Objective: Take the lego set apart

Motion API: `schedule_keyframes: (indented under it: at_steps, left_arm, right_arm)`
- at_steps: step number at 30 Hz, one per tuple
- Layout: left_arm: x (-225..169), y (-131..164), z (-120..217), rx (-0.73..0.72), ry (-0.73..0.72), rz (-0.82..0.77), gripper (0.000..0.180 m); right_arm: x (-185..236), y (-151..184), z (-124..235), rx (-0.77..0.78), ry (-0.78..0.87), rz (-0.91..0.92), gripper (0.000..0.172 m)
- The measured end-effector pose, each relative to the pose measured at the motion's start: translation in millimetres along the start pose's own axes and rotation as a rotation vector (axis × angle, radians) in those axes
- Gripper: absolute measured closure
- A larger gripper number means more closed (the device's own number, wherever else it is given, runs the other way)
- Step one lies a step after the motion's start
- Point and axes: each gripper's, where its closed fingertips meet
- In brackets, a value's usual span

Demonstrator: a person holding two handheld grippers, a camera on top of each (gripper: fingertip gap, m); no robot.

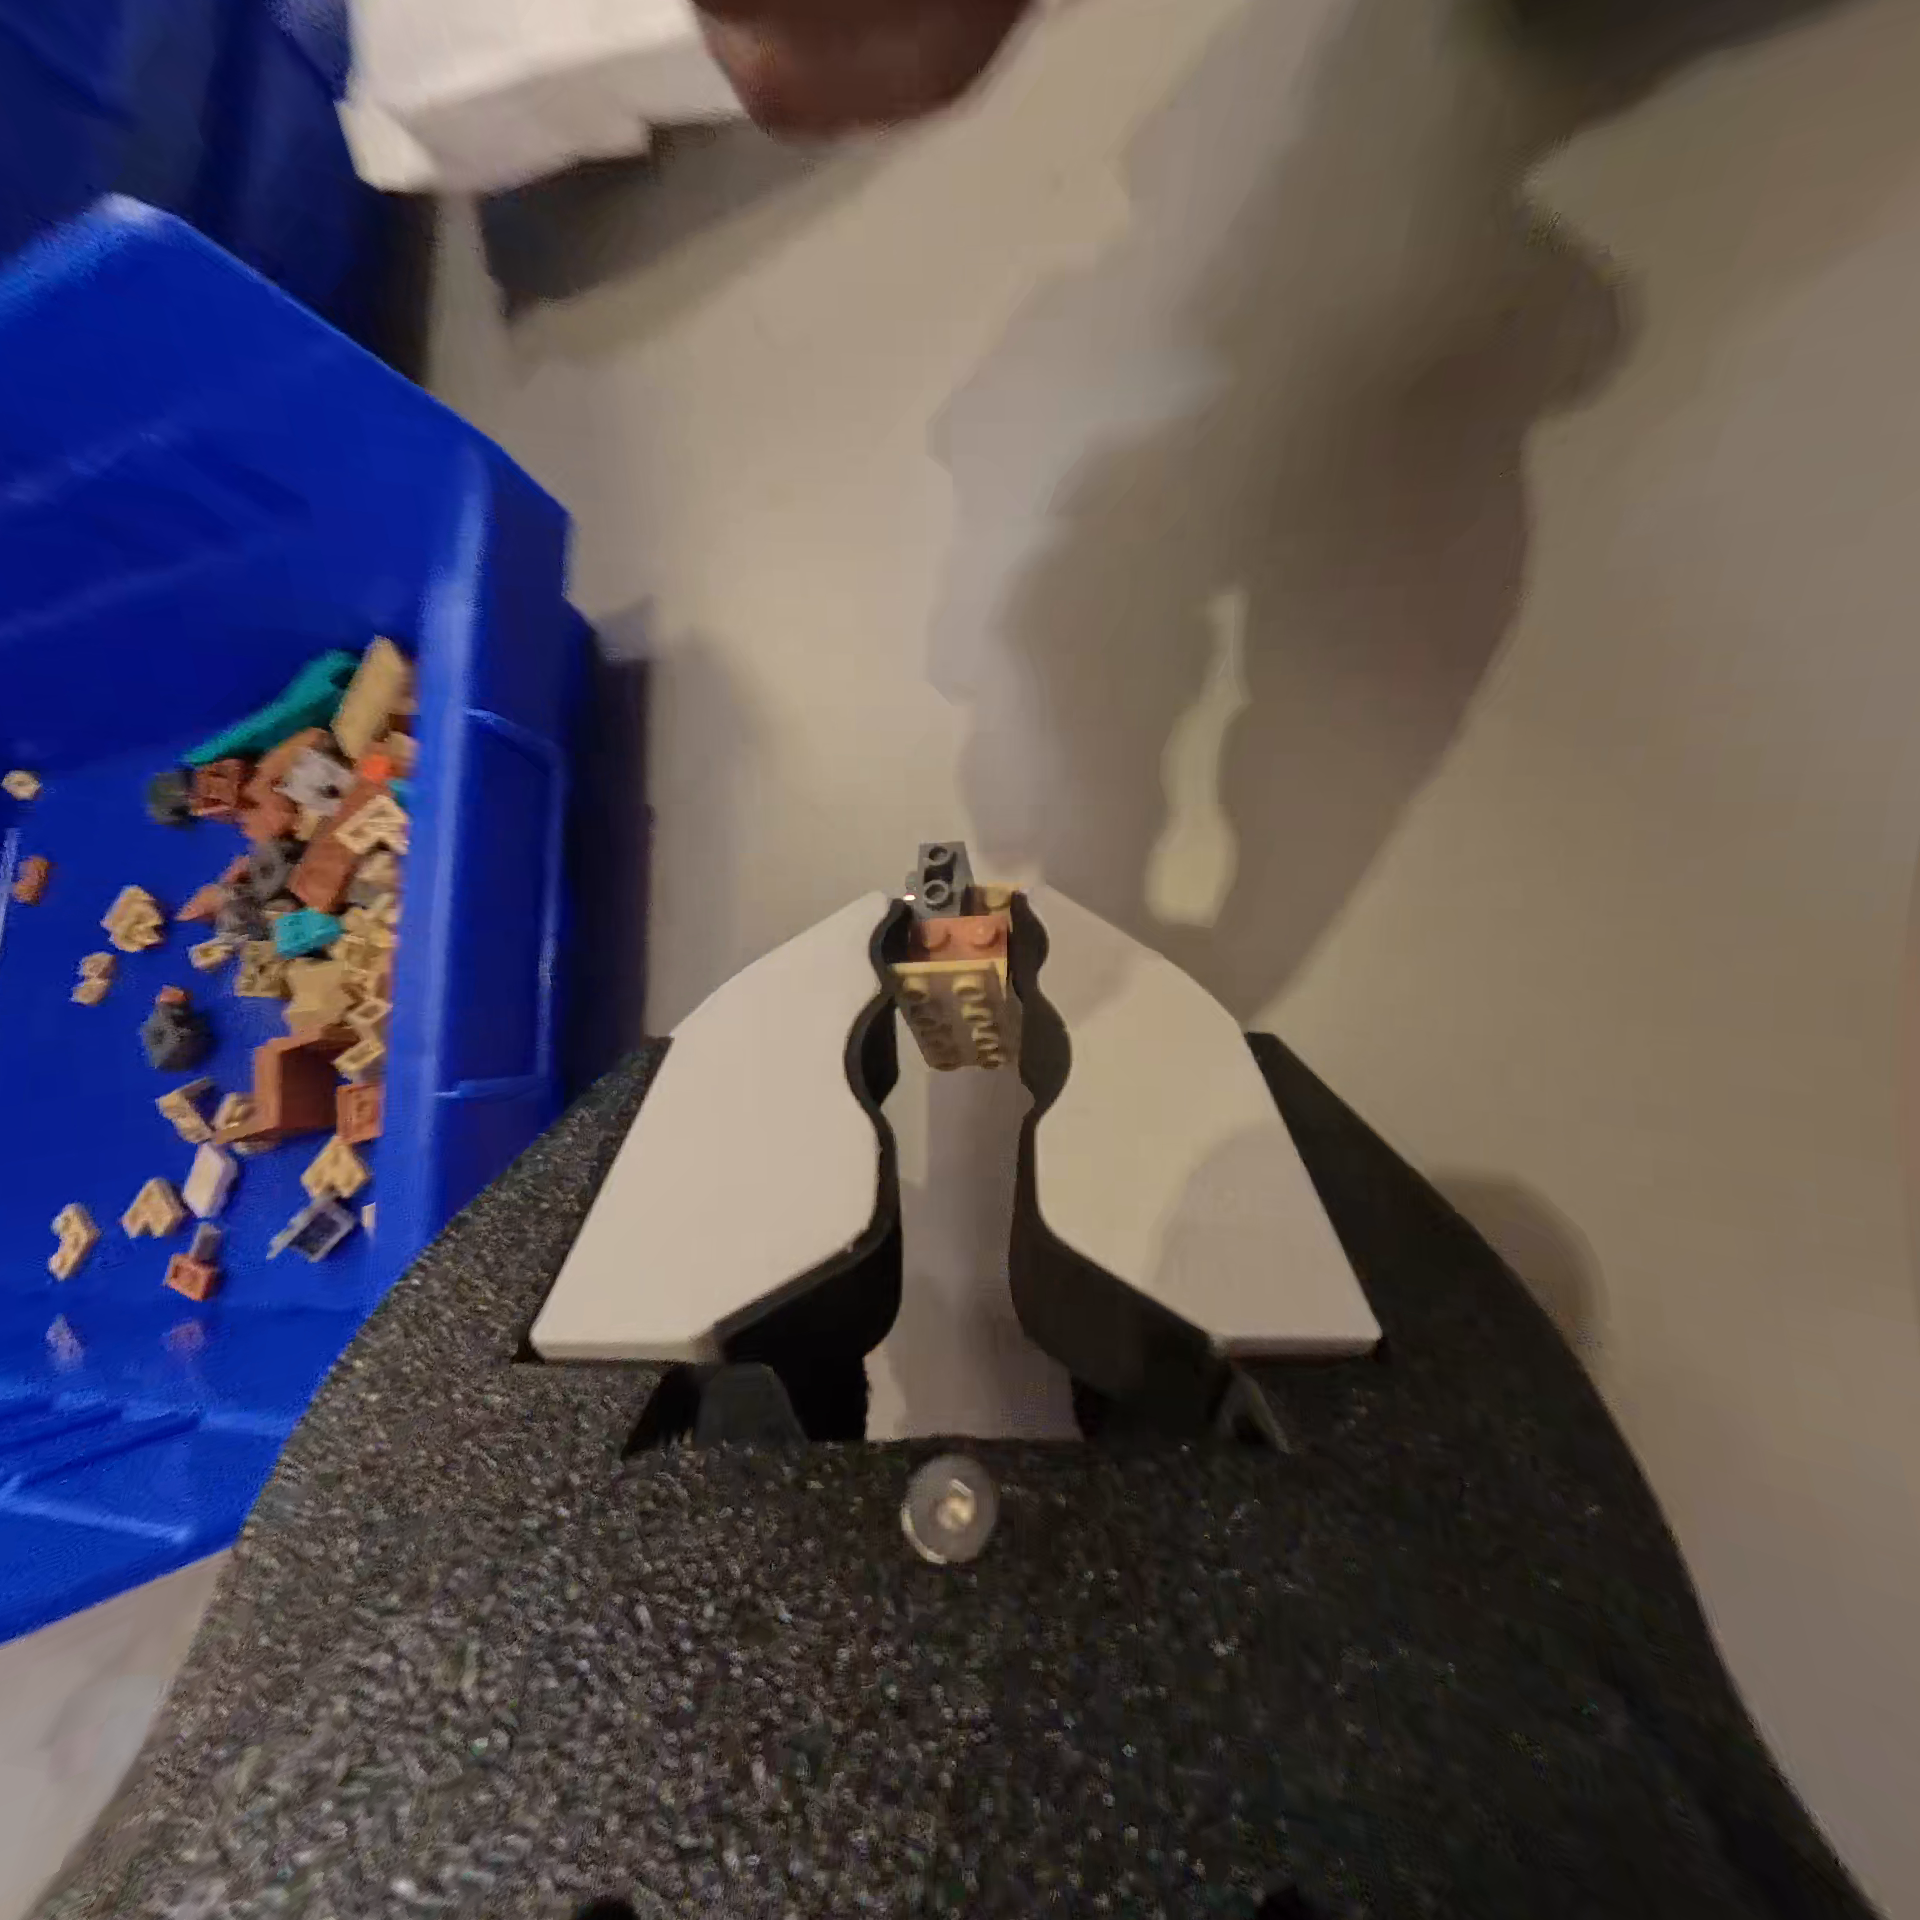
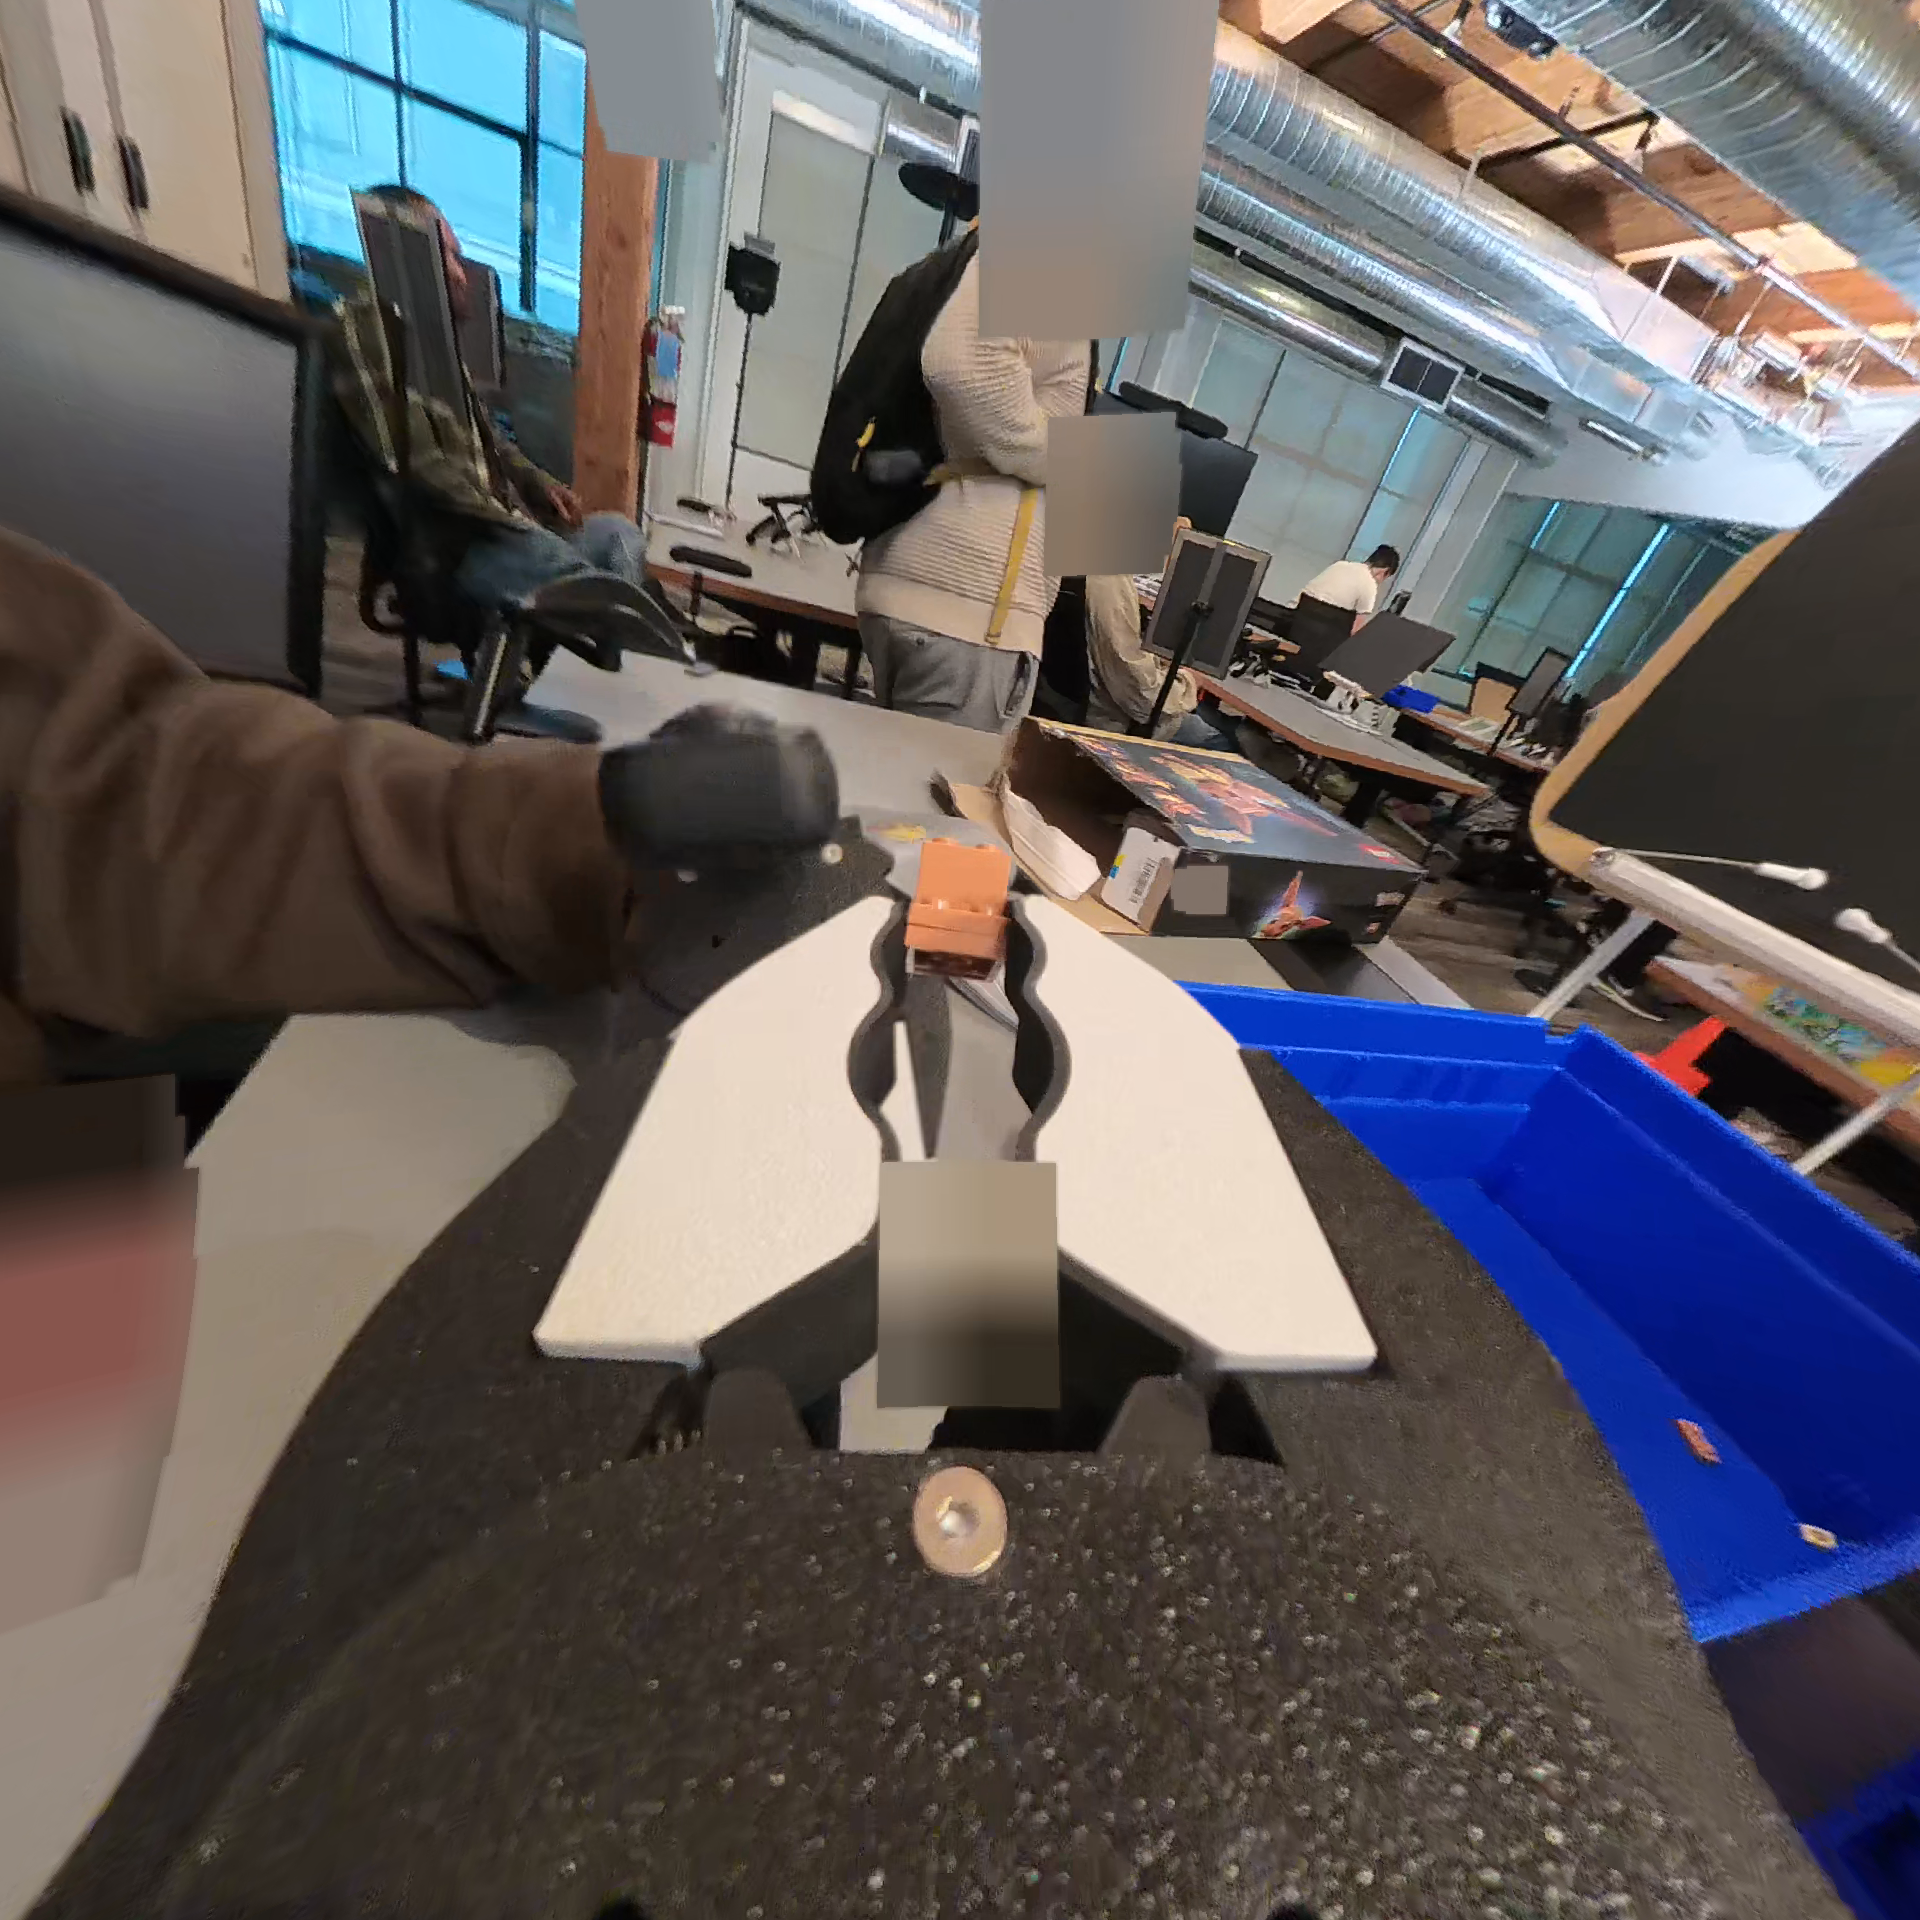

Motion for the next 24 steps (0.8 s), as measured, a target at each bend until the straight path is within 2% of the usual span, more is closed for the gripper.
schedule_keyframes:
  at_steps: [3, 6, 10, 12, 15, 18, 21, 24]
  left_arm:
    - [-14.1, 13.3, -9.3, 0.084, 0.055, -0.069, 0.161]
    - [-18.3, 13.7, -8.5, 0.071, 0.082, -0.063, 0.16]
    - [-8.4, 14.9, 1.9, 0.057, 0.042, -0.051, 0.131]
    - [5.1, 3.2, 16.8, -0.027, -0.023, -0.041, 0.127]
    - [37.7, -28.7, 54.5, -0.252, -0.231, -0.063, 0.126]
    - [55.5, -52.7, 92.6, -0.427, -0.432, -0.147, 0.135]
    - [52.5, -56.4, 96.8, -0.413, -0.486, -0.259, 0.142]
    - [44.3, -53.4, 83.7, -0.356, -0.452, -0.324, 0.145]
  right_arm:
    - [2.9, 2.6, -1.5, 0.013, 0.0, 0.041, 0.154]
    - [5.3, 2.0, -1.4, 0.004, -0.004, 0.065, 0.154]
    - [4.9, 2.8, -0.3, 0.01, 0.003, 0.092, 0.154]
    - [3.6, 6.0, -0.2, 0.029, 0.008, 0.093, 0.154]
    - [1.5, 14.0, -1.2, 0.075, 0.006, 0.085, 0.154]
    - [3.9, 25.0, -1.6, 0.129, -0.009, 0.138, 0.154]
    - [6.8, 35.8, -2.1, 0.179, -0.026, 0.183, 0.154]
    - [10.6, 41.8, -2.6, 0.2, -0.052, 0.199, 0.154]
Point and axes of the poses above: each gripper's, where its closed fingertips meet, z back along the fingers, y out of its underside, x = y × z across the jaws, and after that the axes turned 14 degrees about -z, right-handed
